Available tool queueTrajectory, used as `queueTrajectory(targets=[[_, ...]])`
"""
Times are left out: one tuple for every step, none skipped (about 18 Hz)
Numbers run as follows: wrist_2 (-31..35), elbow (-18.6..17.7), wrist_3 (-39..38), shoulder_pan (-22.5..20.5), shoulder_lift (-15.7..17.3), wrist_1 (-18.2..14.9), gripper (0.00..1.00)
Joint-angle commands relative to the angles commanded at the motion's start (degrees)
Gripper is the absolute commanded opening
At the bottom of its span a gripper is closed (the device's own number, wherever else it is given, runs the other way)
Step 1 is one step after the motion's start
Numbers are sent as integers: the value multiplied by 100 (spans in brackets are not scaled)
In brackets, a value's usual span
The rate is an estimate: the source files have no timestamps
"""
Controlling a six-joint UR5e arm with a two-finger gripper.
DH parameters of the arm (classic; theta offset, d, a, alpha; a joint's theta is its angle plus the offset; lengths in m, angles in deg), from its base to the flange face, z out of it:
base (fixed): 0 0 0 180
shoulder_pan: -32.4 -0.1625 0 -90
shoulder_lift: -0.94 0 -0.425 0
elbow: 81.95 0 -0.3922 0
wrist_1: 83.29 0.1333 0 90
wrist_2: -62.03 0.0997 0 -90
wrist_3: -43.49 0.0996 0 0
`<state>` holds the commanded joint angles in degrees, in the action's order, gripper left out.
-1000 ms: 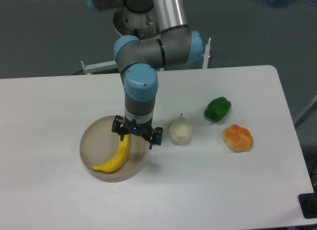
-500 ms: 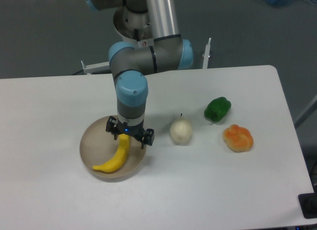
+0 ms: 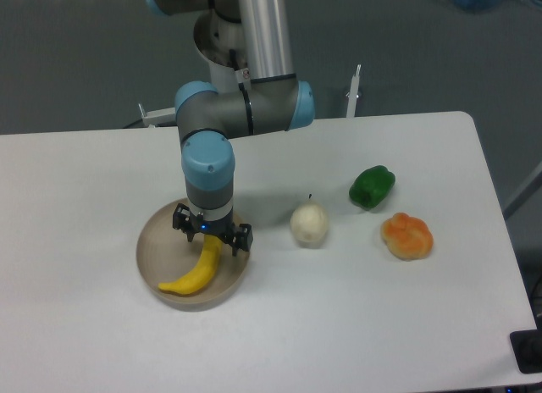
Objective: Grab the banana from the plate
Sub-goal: 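Lower the gripper onto the banana and close the fingers on it, then lift the held banana off the plate and carry it toward the orange roll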
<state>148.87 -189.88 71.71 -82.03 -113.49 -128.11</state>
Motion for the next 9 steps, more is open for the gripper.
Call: queueTrajectory(targets=[[0,9,0,0,9,0,49],[0,0,0,0,9,0,42],[0,0,9,0,9,9,37],[0,9,18,0,9,9,36],[0,17,18,0,17,9,36],[0,18,18,0,26,9,36],[0,9,26,-9,44,9,36],[0,9,35,-9,53,9,36],[9,17,35,-17,61,9,36]])
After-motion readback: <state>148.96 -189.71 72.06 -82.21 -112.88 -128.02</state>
